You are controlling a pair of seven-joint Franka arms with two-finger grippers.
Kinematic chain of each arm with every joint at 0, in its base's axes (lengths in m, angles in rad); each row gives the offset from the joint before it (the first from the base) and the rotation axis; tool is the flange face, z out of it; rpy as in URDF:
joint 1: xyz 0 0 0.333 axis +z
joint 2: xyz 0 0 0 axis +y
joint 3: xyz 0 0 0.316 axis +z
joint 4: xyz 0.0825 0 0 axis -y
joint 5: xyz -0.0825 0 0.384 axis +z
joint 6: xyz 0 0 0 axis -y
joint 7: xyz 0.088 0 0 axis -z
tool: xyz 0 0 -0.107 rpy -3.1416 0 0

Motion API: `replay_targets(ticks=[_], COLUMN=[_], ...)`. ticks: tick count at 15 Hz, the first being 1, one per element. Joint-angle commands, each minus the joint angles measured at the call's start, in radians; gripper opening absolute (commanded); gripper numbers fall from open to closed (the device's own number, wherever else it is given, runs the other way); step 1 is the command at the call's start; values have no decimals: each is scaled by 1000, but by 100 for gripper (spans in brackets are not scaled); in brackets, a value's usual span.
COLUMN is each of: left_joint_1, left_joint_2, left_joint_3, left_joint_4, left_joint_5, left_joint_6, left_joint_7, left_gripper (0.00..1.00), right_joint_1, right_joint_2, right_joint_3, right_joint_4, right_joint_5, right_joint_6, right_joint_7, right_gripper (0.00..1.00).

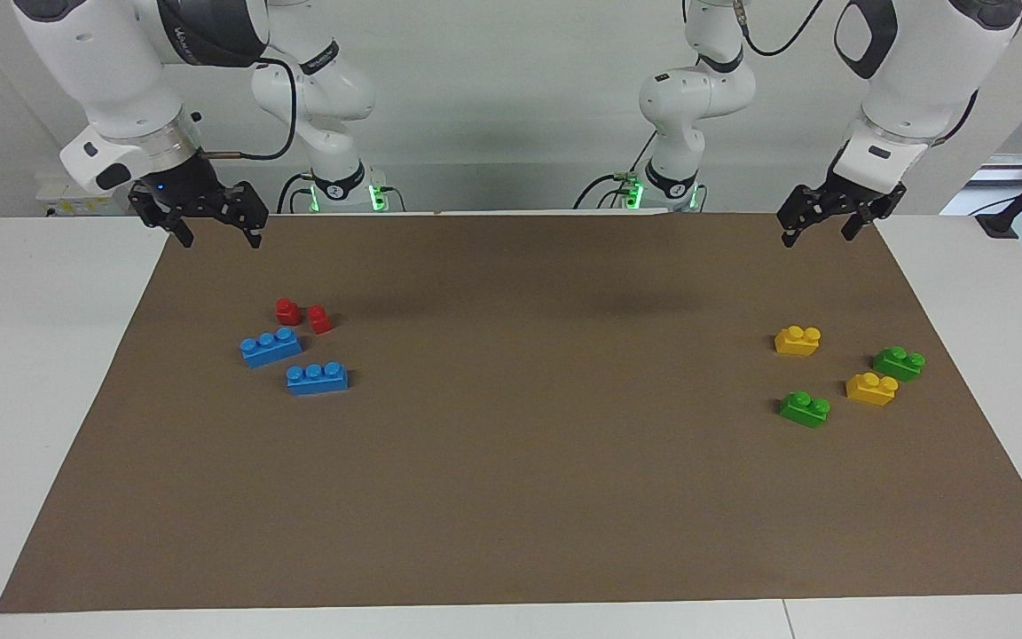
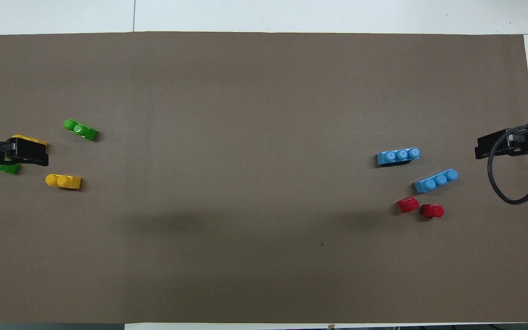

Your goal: Remove green block with left arm and hold with right

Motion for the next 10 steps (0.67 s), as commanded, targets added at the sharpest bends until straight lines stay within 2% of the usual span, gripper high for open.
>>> replay_targets(ticks=[1,10], left_joint_1=[-6,-6], left_joint_2=[-17,-17], left_joint_3=[3,5], left_joint_4=[-6,-7], left_joint_5=[-21,-33], left_joint_6=[-9,-4], left_joint_7=[16,16], left_gripper=[100,100], right_joint_1=[-5,-5], right_joint_2=[1,1], right_joint_3=[7,7], right_joint_4=[6,9], right_joint_5=[-27,-25], right_joint_6=[-16,-20], right_joint_7=[2,17], right_gripper=[100,100])
